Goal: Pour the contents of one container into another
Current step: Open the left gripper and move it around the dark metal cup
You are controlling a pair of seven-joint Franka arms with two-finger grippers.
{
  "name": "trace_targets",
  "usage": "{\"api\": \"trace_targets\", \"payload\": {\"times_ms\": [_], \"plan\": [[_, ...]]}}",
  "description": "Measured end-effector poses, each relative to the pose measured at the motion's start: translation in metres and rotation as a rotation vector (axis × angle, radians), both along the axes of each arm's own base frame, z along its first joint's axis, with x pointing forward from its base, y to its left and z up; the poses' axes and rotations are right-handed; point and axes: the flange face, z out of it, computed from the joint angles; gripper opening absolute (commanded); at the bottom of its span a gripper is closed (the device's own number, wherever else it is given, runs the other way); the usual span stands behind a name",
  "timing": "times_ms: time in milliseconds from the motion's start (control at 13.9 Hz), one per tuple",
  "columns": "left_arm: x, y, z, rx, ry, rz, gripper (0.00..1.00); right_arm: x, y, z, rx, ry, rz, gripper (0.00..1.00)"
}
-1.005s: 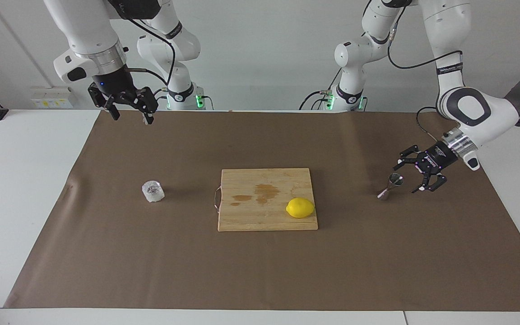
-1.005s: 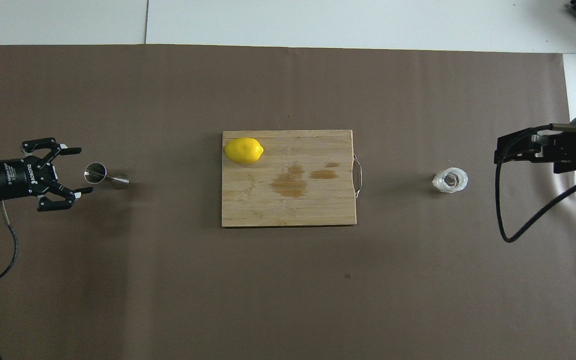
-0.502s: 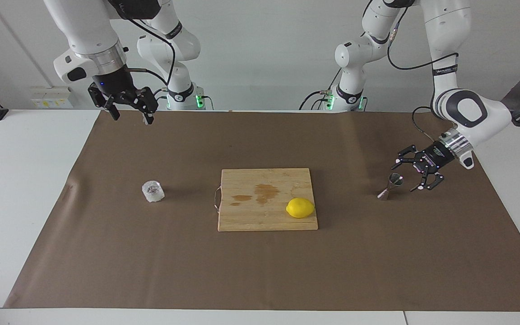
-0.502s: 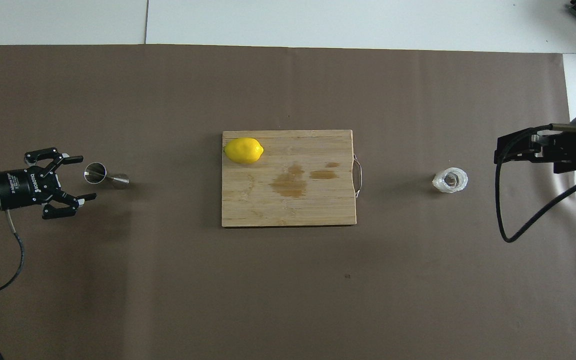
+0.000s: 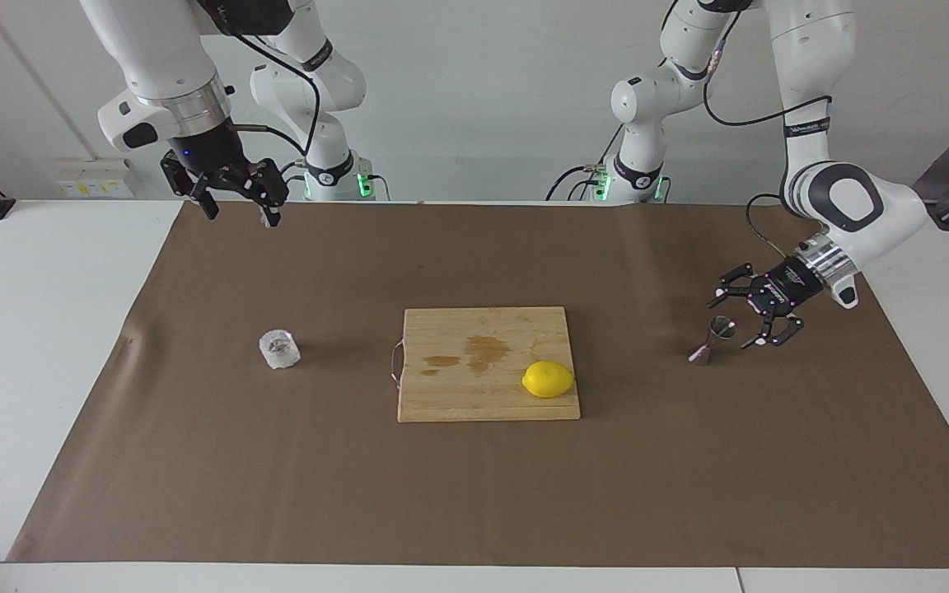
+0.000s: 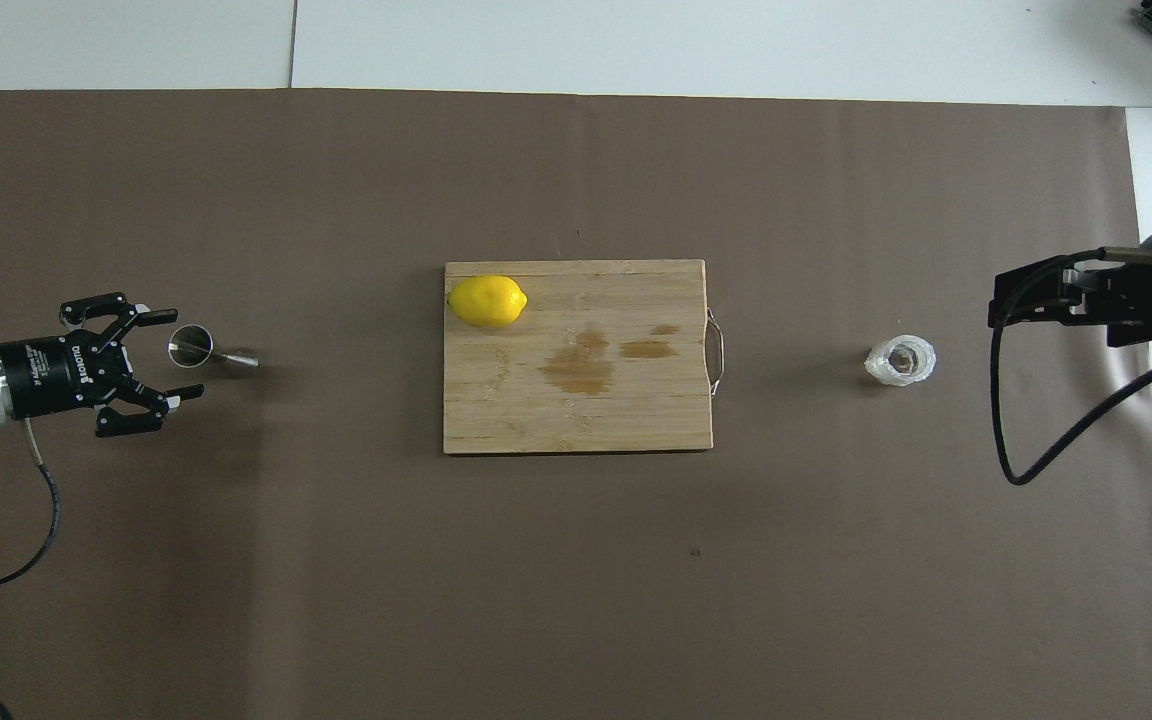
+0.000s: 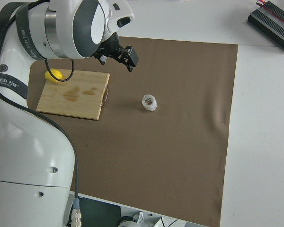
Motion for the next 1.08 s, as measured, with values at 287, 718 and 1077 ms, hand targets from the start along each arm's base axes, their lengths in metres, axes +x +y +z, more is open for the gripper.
{"api": "trace_targets", "payload": {"times_ms": [287,718,1077], "plan": [[-0.0012,-0.0054,0.0003,-0.013,-0.001,0.004,1.00,0.0000,0.0000,0.0000,0.000,0.000,0.000,1.00],[-0.0039,-0.0055,-0.0004,-0.014,0.002,0.006,0.88,0.0000,0.0000,0.0000,0.000,0.000,0.000,1.00],[-0.0047,-0.0035,0.0009,-0.012,0.000,0.011,0.78,0.0000,0.0000,0.0000,0.000,0.000,0.000,1.00]]}}
